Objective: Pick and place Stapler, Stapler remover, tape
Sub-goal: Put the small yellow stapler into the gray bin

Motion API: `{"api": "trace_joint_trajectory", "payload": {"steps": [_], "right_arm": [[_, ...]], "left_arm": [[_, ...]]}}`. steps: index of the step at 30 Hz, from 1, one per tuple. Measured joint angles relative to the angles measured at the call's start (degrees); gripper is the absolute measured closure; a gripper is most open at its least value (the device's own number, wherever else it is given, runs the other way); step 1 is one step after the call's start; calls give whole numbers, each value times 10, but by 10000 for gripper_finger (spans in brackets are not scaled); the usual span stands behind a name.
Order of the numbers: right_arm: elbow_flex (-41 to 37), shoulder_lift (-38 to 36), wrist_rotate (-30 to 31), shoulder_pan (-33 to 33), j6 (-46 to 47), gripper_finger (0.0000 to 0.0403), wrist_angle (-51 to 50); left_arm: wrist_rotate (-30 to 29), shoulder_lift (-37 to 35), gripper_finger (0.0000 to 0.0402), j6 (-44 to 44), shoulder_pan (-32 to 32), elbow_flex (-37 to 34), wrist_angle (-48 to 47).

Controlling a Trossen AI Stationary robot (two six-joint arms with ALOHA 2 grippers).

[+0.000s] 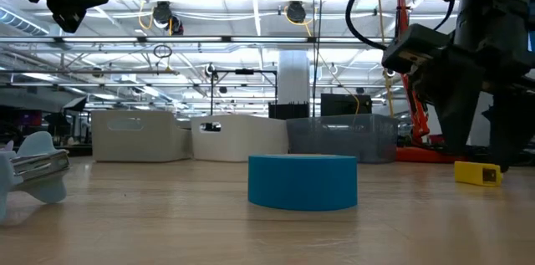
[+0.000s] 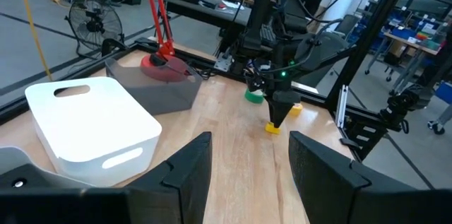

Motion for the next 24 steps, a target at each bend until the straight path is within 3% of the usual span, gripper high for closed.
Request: {"api": "trace_joint_trajectory", "payload": {"steps": [24], "right_arm": [[2, 26, -26, -5, 2, 239, -28]], "left_arm": [[-5, 0, 215, 4, 0, 0, 2]]}}
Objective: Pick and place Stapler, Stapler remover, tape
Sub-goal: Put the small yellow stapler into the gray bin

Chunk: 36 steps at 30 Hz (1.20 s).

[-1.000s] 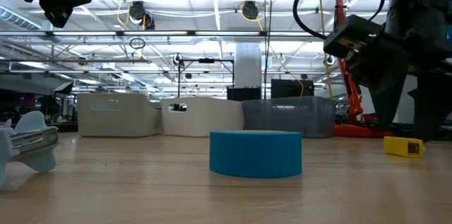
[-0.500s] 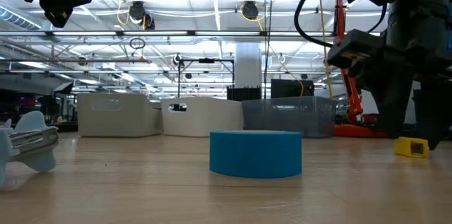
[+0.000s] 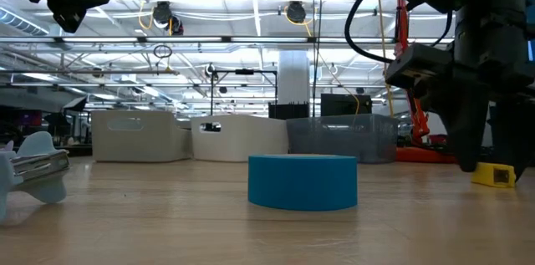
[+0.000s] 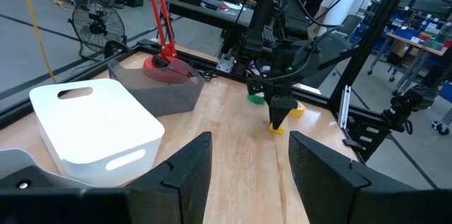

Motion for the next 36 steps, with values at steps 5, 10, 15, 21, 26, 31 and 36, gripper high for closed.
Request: {"api": "trace_joint_trajectory", "payload": {"steps": [5, 10, 15, 21, 26, 31, 36], "right_arm": [[0, 1, -4, 0, 0, 252, -1], [-1, 1, -7, -5, 0, 284, -5], [-2, -1, -12, -15, -17, 314, -7], [-3, -6, -9, -32, -42, 336, -4], [-3, -16, 22, -47, -54, 338, -1], [-3, -34, 45, -65, -76, 340, 10], [-3, -52, 78, -91, -106, 339, 49]], "left_arm": [[-2, 0, 215, 0, 0, 0, 0], [-10, 0, 215, 0, 0, 0, 0], [-10, 0, 215, 0, 0, 0, 1], [-10, 0, 215, 0, 0, 0, 1], [-10, 0, 215, 0, 0, 0, 1], [-10, 0, 215, 0, 0, 0, 1], [-10, 0, 215, -3, 0, 0, 4]]}}
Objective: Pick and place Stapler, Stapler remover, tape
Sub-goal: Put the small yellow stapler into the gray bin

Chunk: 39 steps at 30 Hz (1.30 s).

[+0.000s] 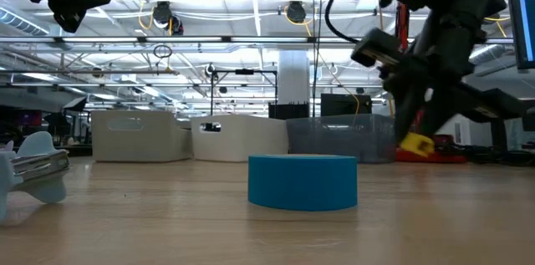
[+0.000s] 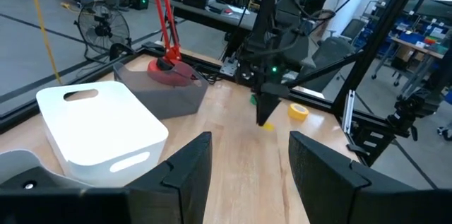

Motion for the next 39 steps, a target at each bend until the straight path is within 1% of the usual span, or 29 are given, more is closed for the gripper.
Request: {"api": "trace_joint_trajectory", "payload": {"steps": [4, 9, 14, 20, 25, 28, 33, 37, 39], "right_arm": [[0, -9, 25, -26, -35, 340, 57], [0, -8, 34, -62, -85, 340, 163], [0, -8, 43, -102, -139, 341, 266], [1, -8, 42, -143, -198, 341, 376], [1, -8, 41, -167, -238, 342, 439], [1, -8, 41, -173, -256, 342, 461], [1, -8, 40, -174, -283, 342, 480], [1, -8, 40, -173, -304, 342, 483], [1, -8, 40, -173, -314, 342, 492]], "left_arm": [[0, 2, 215, -1, 0, 0, 19], [-5, 20, 215, -9, 0, 0, 60], [-20, 75, 215, -35, 0, 0, 118], [-21, 193, 215, -65, 0, 0, 192], [-13, 319, 215, -105, 0, 0, 294], [-9, 396, 215, -126, 0, 0, 367], [44, 511, 215, -129, 0, 0, 517], [62, 577, 215, -139, 1, 0, 606], [62, 601, 215, -149, 1, 0, 633]]}}
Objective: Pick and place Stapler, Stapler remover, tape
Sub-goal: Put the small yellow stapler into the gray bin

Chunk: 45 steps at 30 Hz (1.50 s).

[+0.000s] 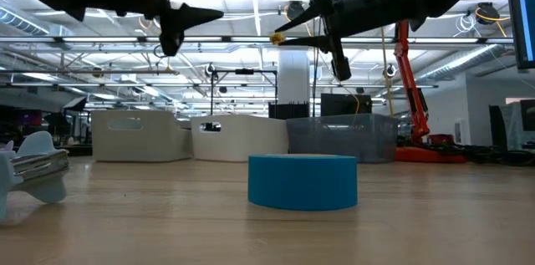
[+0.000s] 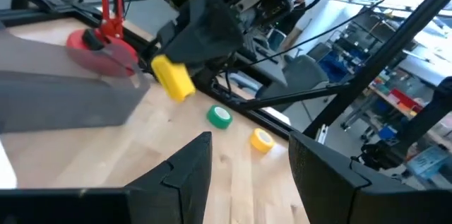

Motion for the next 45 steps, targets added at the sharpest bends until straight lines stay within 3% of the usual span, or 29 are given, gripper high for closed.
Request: {"api": "trace_joint_trajectory", "payload": {"steps": [4, 17, 32, 40, 45], "right_arm": [[0, 0, -2, 0, -24, 342, 34], [0, 0, -10, 9, -53, 342, 63], [0, 0, -16, 16, -64, 342, 58], [0, -1, -25, 16, -65, 345, 66], [0, -1, -24, 16, -66, 354, 66]], "left_arm": [[10, 42, 215, -22, 0, 6, 42], [79, 162, 215, 2, 30, 144, 9], [98, 162, 215, -28, 56, 144, -33], [178, 163, 215, -66, 82, 144, -56], [190, 163, 215, -71, 90, 144, -45]]}}
